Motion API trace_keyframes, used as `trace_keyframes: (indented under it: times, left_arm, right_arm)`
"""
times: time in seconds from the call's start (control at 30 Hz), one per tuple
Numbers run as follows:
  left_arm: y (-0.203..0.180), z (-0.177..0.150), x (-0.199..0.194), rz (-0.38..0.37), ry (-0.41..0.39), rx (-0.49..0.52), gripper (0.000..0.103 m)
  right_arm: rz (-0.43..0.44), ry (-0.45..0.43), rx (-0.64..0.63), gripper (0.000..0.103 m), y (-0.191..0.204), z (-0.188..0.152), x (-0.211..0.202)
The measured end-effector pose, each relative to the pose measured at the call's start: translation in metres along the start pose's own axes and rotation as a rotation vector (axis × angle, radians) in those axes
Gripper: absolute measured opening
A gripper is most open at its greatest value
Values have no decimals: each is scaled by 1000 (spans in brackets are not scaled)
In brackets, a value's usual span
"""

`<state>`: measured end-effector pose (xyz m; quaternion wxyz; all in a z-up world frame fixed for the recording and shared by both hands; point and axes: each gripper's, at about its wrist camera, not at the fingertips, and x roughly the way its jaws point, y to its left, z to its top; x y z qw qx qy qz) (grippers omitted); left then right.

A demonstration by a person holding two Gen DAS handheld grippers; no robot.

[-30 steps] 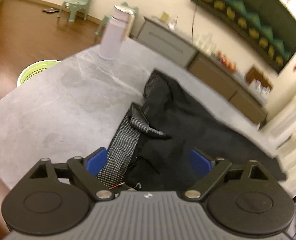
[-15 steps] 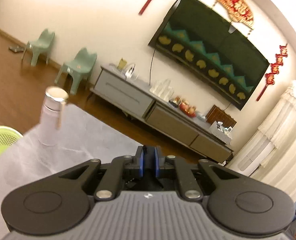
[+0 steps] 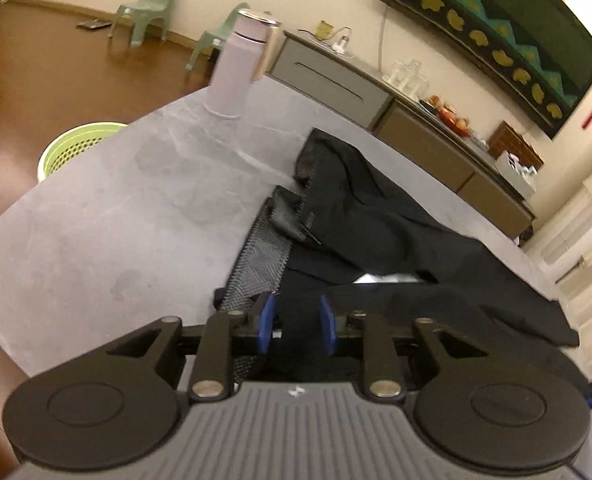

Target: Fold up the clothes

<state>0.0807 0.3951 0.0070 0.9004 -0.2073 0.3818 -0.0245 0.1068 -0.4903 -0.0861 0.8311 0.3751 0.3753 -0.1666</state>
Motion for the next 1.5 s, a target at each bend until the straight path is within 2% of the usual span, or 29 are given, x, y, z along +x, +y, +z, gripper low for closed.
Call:
trace_keyframes:
  times: [0.03, 0.1, 0.13, 0.17, 0.23, 0.3, 0.4, 0.5, 0.6, 0.73, 0.9, 0.93, 1.03, 1.1, 1.13, 1.23, 1.37, 1.5]
  left_arm:
    - [-3, -3, 2, -6, 4, 11, 35]
    - [-10, -8, 7, -19, 13, 32, 47]
    - [-13, -11, 10, -21, 14, 43, 49]
    - [-16, -14, 13, -18, 16, 55, 49]
    - [-20, -20, 18, -14, 21, 74, 50]
    - [-20, -23, 21, -4, 25, 83, 48]
    - [-18, -24, 20, 5, 18, 95, 46]
    - [-13, -22, 9, 24, -4, 108, 46]
    - [-11, -24, -6, 58, -37, 155, 46]
    - [-17, -33, -21, 93, -61, 284, 51]
    - [-28, -45, -28, 136, -59, 437, 67]
    - [-31, -48, -28, 144, -59, 465, 69]
    - [-41, -56, -27, 153, -59, 568, 75]
    - [-51, -61, -25, 140, -53, 648, 77]
    - [-56, -64, -23, 132, -51, 694, 78]
    - [-73, -72, -15, 119, -58, 830, 86]
    - [-83, -79, 8, 125, -16, 963, 87]
    - [-83, -87, 28, 110, 44, 1044, 87]
  right_arm:
    - [-13, -9, -2, 62, 4, 0, 4]
    - [-40, -26, -6, 61, 13, 0, 11]
    - [-53, -35, -8, 57, 18, 0, 15]
    - [-75, -40, -23, 36, 23, 0, 18]
    - [-135, -46, -83, 9, 33, -1, 25]
    - [-158, -56, -124, 2, 37, 1, 28]
    - [-119, -96, -147, 0, 39, 5, 20]
    - [-26, -180, -142, 0, 40, 8, -13]
    - [28, -226, -156, 0, 41, 2, -46]
    - [-7, -179, -198, 0, 32, -5, -56]
    - [-63, -111, -256, 1, 19, -13, -64]
    - [-69, -97, -261, 2, 15, -15, -65]
    - [-73, -74, -326, 18, 16, -20, -64]
    - [-69, -65, -401, 38, 23, -24, -62]
    - [-67, -61, -439, 54, 27, -27, -62]
    - [-61, -46, -568, 62, 40, -34, -59]
    - [-86, -55, -962, 83, 75, -55, -51]
    - [-138, -3, -1392, 84, 95, -80, -34]
